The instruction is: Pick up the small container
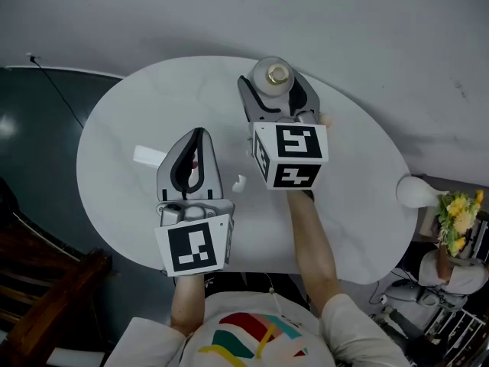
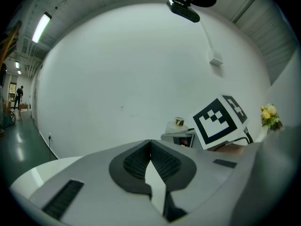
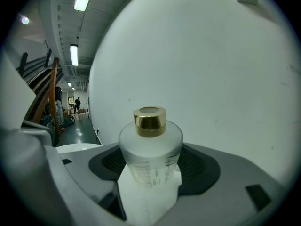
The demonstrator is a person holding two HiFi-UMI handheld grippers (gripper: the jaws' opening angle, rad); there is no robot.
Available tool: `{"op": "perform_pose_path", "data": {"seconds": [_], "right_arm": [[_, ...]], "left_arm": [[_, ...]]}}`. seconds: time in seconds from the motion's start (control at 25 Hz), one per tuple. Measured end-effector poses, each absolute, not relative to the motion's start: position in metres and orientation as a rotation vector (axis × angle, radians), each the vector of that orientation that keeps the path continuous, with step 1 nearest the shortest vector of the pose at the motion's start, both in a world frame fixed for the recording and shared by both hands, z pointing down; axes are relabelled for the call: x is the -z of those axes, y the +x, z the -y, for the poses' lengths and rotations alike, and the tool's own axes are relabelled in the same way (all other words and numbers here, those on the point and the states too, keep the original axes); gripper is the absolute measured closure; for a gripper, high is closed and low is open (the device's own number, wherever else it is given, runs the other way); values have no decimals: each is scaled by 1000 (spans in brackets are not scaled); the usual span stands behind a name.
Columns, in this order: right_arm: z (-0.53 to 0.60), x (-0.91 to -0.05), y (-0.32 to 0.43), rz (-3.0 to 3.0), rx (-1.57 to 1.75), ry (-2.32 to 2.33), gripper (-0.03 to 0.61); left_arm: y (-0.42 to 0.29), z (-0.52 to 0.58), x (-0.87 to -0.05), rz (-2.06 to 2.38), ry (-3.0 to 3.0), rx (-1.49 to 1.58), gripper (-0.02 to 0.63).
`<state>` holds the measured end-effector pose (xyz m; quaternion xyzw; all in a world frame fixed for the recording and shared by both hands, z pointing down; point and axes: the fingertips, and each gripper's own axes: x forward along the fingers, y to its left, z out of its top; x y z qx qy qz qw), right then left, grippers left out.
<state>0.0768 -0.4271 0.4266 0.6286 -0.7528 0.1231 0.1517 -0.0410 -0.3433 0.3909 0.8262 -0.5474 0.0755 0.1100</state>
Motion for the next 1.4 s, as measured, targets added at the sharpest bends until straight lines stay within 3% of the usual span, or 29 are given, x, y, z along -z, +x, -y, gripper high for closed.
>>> {"op": "perform_pose_path", "data": {"seconds": [0.84, 1.4], "right_arm": [[303, -211, 111, 2308, -84, 1986, 239], [182, -174, 127, 2363, 3, 2065, 239]], "left_arm": [[-21, 273, -212, 1688, 2605, 89, 595], [-8, 203, -165, 1793, 2789, 55, 595]]}}
